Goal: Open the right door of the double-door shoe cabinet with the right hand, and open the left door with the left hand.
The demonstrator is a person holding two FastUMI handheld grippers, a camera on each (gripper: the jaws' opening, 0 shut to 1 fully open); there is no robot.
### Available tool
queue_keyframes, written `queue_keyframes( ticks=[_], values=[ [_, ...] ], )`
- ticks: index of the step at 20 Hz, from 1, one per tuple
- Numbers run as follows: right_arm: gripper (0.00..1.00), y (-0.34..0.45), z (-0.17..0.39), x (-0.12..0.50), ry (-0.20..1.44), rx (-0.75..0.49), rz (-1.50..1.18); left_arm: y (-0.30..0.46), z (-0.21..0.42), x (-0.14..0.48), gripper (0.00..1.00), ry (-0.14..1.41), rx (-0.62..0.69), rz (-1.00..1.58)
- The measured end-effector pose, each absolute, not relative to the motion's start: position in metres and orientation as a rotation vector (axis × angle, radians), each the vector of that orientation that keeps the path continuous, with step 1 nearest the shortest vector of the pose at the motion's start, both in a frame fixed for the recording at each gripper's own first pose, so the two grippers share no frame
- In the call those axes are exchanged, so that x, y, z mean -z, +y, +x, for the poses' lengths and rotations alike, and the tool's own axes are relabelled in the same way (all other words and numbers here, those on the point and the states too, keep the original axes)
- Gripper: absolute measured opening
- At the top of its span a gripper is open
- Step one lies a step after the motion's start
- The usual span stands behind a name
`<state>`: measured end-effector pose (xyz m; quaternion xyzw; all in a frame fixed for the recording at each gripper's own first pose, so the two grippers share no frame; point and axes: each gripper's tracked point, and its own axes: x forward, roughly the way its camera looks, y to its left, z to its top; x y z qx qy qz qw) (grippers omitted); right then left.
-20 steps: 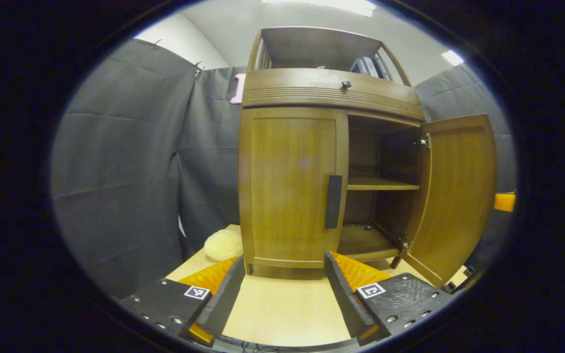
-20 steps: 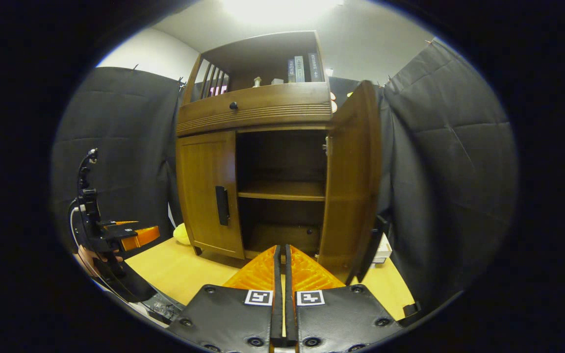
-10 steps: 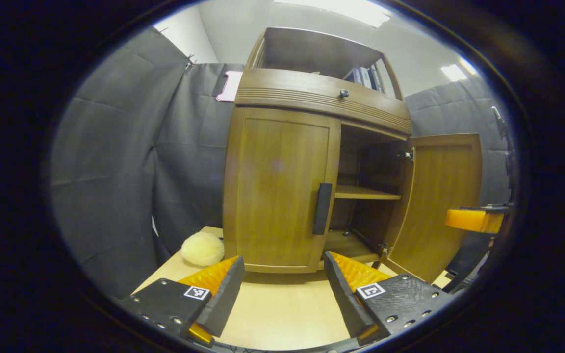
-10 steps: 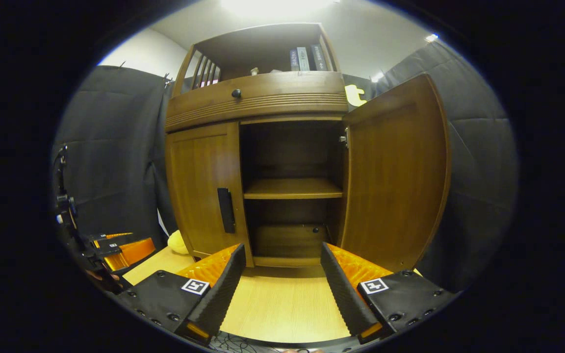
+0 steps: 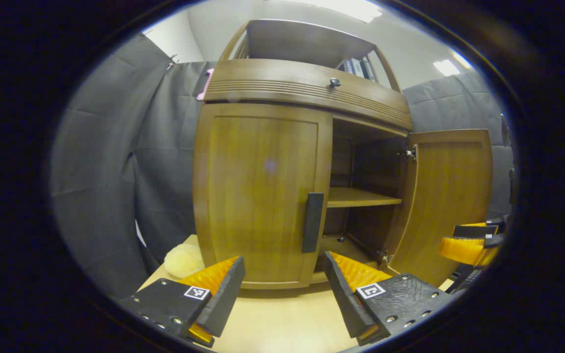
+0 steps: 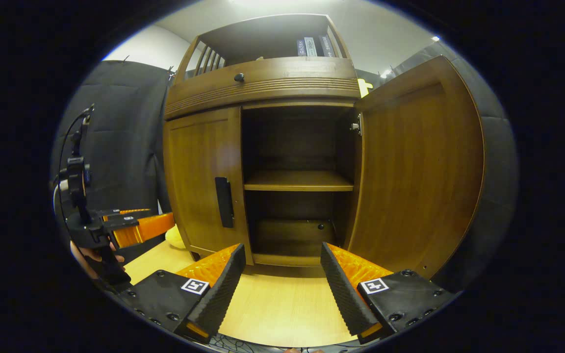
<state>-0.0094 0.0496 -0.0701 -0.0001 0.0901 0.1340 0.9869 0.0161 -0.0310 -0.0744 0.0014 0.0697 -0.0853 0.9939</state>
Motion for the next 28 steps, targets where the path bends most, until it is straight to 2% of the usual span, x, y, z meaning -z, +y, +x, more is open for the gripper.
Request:
queue_keyframes(
  ticks=[3, 4, 8, 9, 11, 12, 14, 19, 20, 25, 27, 28],
  values=[
    [0.96, 0.049, -0.001, 0.068, 0.179, -0.293, 0.022, -0.04, 0.032, 0.072, 0.94, 0.144, 0.175, 0.007],
    [0.93, 0.047, -0.001, 0.067, 0.174, -0.298, 0.023, -0.043, 0.036, 0.071, 0.94, 0.143, 0.175, 0.014],
    [0.93, 0.039, 0.011, 0.072, 0.178, -0.305, 0.017, -0.053, 0.062, 0.072, 0.94, 0.145, 0.169, 0.056],
    [0.96, 0.036, 0.013, 0.074, 0.186, -0.299, 0.017, -0.056, 0.069, 0.074, 0.94, 0.143, 0.169, 0.059],
    [0.96, 0.031, 0.018, 0.076, 0.194, -0.287, 0.022, -0.067, 0.084, 0.079, 0.94, 0.149, 0.183, 0.064],
    [0.99, 0.029, 0.021, 0.076, 0.195, -0.285, 0.027, -0.07, 0.087, 0.082, 0.89, 0.152, 0.186, 0.07],
    [0.93, 0.028, 0.027, 0.078, 0.2, -0.287, 0.029, -0.076, 0.094, 0.09, 0.79, 0.159, 0.193, 0.078],
    [0.93, 0.025, 0.034, 0.079, 0.198, -0.292, 0.016, -0.079, 0.113, 0.095, 0.54, 0.145, 0.154, 0.072],
    [0.93, 0.023, 0.037, 0.079, 0.199, -0.287, 0.018, -0.076, 0.112, 0.095, 0.54, 0.143, 0.133, 0.054],
    [0.96, 0.019, 0.049, 0.086, 0.222, -0.274, 0.044, -0.078, 0.115, 0.097, 0.17, 0.157, 0.122, 0.058],
    [0.96, 0.021, 0.049, 0.089, 0.239, -0.276, 0.045, -0.078, 0.114, 0.097, 0.1, 0.172, 0.133, 0.058],
    [0.93, 0.023, 0.049, 0.088, 0.239, -0.279, 0.046, -0.079, 0.112, 0.099, 0.1, 0.175, 0.144, 0.053]
  ],
)
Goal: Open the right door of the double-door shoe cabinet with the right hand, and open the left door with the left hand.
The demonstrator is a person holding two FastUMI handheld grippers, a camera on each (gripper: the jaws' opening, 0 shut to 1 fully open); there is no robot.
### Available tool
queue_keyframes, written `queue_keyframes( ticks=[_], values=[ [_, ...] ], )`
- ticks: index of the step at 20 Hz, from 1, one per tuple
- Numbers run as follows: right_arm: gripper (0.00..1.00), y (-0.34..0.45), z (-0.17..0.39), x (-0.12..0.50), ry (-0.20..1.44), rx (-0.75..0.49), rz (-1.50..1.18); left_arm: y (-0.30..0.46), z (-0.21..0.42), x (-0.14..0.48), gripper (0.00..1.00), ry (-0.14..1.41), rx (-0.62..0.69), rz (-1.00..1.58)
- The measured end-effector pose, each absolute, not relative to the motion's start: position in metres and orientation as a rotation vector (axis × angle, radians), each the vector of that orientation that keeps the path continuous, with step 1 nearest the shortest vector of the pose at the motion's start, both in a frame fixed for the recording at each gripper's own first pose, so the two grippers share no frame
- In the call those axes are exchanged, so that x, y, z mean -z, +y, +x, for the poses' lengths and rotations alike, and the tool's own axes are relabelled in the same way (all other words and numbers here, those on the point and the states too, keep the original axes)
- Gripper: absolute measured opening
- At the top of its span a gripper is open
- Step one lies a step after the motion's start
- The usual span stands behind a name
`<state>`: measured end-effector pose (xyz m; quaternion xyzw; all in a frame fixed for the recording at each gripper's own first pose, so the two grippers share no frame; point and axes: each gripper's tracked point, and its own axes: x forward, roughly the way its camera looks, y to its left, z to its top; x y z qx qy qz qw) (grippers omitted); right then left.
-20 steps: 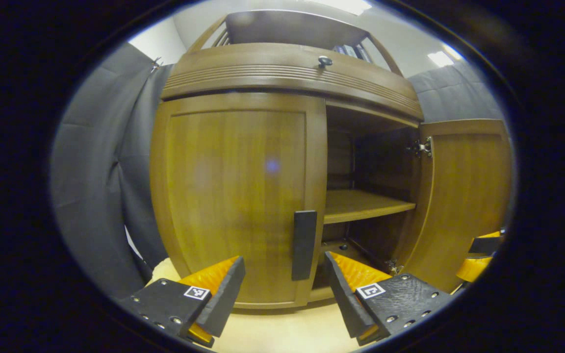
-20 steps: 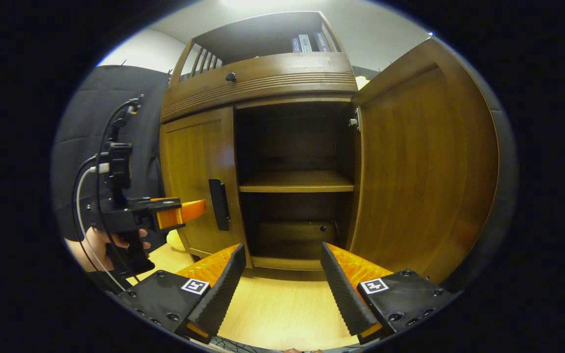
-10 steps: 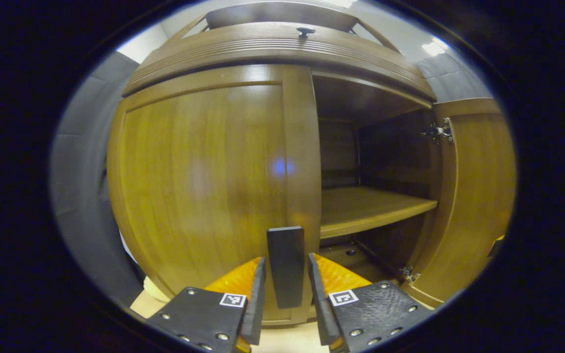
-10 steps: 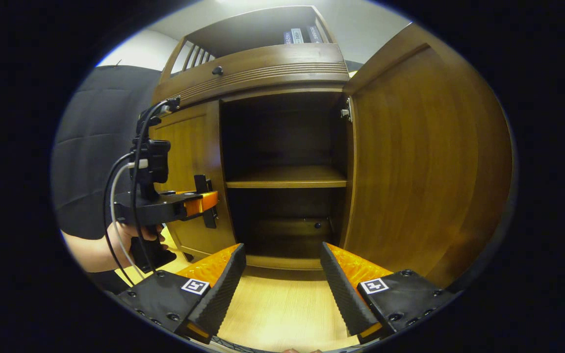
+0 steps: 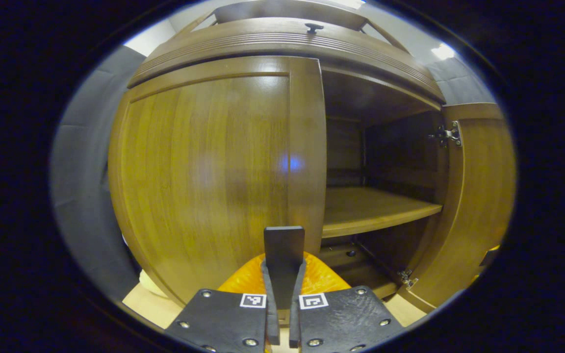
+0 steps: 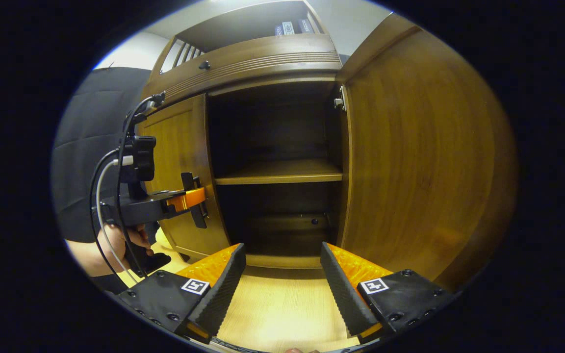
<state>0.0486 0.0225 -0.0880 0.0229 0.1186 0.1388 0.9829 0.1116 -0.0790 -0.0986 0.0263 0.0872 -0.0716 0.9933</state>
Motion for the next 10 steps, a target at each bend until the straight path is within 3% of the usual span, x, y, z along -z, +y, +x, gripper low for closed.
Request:
queue_keyframes(
  ticks=[3, 10],
  values=[
    [0.96, 0.025, 0.048, 0.086, 0.225, -0.285, 0.042, -0.077, 0.102, 0.098, 0.1, 0.178, 0.162, 0.054],
    [0.93, 0.031, 0.035, 0.081, 0.214, -0.281, 0.025, -0.069, 0.068, 0.097, 0.1, 0.172, 0.19, 0.041]
  ],
)
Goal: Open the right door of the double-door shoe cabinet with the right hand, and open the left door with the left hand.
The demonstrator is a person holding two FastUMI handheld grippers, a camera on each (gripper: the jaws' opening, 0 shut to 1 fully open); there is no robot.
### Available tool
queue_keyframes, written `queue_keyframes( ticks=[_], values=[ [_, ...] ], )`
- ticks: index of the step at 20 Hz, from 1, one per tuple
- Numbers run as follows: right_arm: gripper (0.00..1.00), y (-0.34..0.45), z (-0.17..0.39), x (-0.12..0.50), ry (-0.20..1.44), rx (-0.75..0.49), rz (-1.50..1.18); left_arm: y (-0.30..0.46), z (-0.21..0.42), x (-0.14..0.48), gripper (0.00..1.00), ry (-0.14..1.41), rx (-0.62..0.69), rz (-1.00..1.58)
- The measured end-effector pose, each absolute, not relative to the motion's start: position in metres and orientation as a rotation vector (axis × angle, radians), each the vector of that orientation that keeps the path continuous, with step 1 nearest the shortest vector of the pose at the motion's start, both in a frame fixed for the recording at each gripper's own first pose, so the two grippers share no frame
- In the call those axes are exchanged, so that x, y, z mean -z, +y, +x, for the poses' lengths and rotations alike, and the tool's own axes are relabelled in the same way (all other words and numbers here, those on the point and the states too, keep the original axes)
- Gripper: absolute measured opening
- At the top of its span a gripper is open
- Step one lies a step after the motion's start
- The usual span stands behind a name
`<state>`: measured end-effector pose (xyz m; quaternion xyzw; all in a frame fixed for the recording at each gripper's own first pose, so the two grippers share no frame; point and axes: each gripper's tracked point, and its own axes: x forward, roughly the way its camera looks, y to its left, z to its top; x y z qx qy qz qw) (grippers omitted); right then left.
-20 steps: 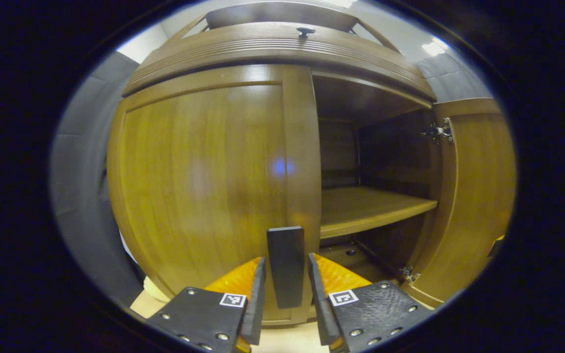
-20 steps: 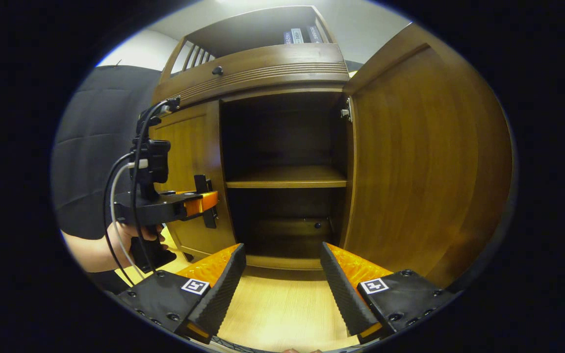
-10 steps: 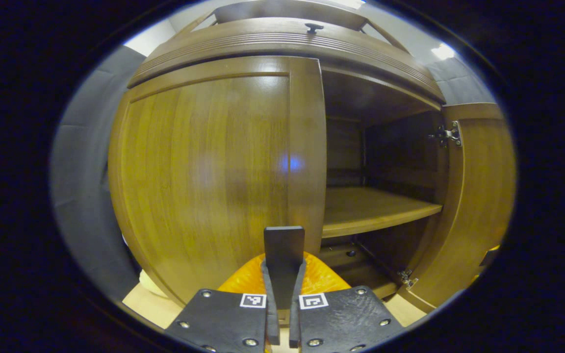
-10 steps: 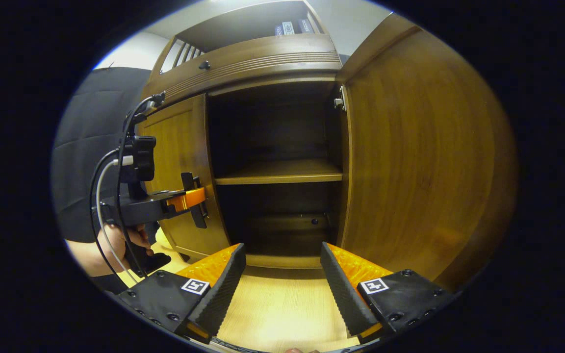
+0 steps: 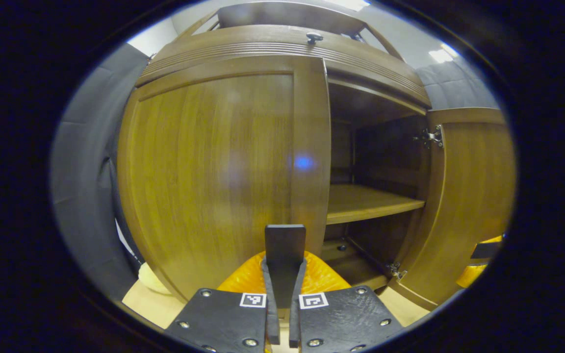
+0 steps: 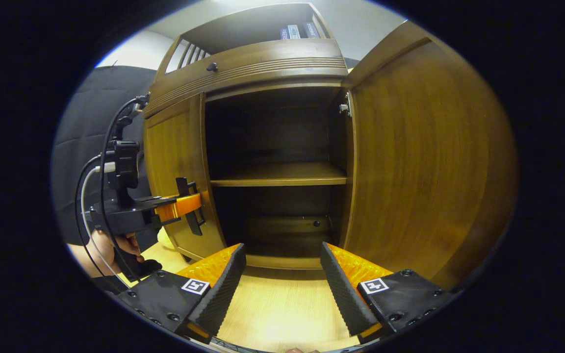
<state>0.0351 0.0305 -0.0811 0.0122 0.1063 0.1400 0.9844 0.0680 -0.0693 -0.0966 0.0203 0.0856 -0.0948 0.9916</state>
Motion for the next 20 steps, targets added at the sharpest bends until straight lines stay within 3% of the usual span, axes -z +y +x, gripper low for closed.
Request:
queue_keyframes(
  ticks=[20],
  values=[
    [0.94, 0.105, -0.048, 0.084, 0.141, -0.368, -0.046, 0.034, -0.073, 0.085, 0.1, 0.122, 0.16, 0.03]
  ],
)
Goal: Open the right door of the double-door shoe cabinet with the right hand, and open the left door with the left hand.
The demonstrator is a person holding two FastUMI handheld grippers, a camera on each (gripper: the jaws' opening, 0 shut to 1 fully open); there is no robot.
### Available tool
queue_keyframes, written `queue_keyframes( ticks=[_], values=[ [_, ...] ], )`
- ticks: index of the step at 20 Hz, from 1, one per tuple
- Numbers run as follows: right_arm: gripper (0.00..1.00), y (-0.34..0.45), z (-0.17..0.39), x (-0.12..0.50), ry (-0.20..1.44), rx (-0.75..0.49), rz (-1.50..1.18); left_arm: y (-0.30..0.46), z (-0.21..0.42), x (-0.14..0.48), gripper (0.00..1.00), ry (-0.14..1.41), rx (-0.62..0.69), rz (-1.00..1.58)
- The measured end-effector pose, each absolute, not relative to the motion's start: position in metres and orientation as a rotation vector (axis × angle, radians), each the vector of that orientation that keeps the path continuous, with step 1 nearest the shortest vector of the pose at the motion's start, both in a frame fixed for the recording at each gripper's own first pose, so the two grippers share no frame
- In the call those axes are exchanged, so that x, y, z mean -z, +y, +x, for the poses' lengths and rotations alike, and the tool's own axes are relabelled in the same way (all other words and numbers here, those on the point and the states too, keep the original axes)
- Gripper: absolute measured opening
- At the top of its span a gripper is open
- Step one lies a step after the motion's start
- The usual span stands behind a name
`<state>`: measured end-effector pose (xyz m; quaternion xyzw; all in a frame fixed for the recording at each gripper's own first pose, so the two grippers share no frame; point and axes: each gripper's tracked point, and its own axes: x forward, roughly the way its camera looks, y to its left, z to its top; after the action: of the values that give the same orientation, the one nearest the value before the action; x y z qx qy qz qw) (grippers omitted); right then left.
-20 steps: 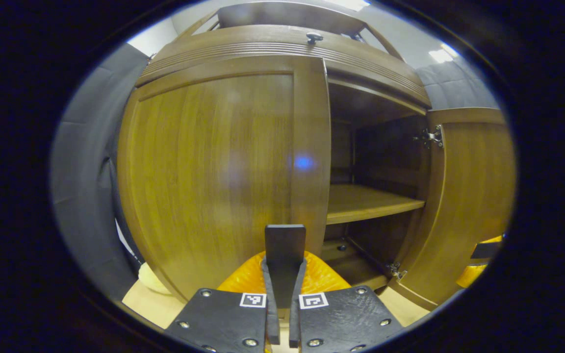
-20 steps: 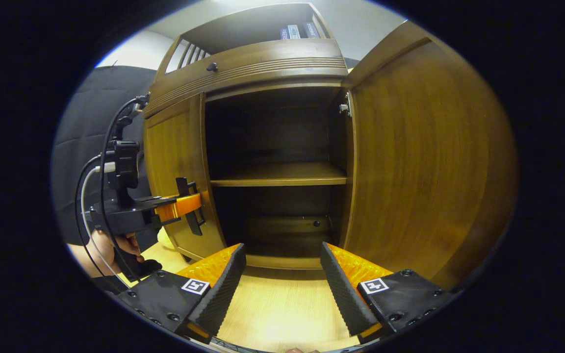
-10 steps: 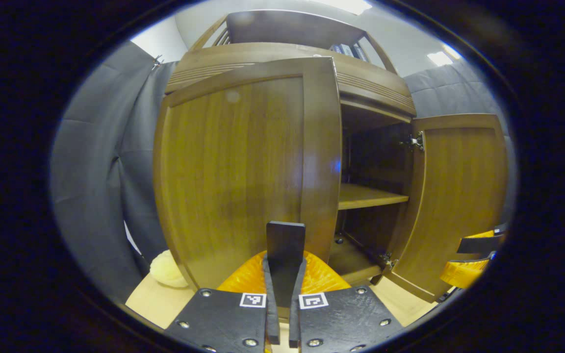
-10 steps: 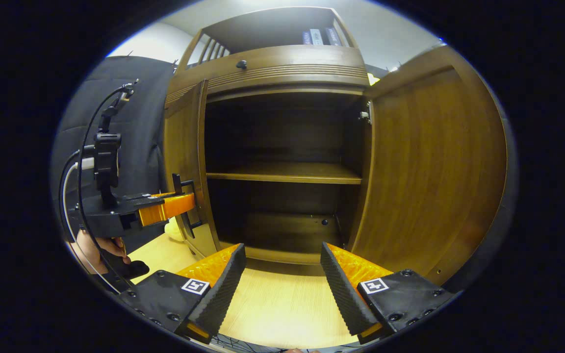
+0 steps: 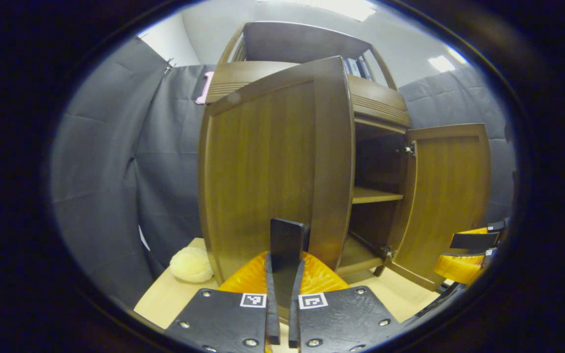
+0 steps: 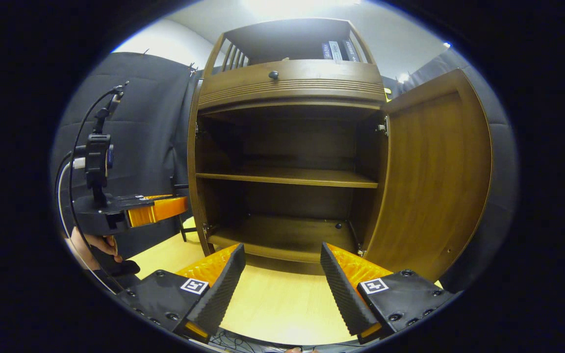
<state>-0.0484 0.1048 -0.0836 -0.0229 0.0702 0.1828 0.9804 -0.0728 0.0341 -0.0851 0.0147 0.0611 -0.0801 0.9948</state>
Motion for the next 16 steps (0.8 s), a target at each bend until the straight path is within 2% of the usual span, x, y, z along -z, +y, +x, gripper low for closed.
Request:
queue_keyframes(
  ticks=[6, 16],
  values=[
    [0.94, 0.111, -0.057, 0.086, 0.132, -0.374, -0.045, 0.086, -0.099, 0.079, 0.09, 0.104, 0.111, 0.021],
    [0.97, 0.111, -0.049, 0.08, 0.146, -0.342, -0.05, 0.195, -0.115, 0.064, 0.07, 0.022, 0.134, 0.05]
  ],
)
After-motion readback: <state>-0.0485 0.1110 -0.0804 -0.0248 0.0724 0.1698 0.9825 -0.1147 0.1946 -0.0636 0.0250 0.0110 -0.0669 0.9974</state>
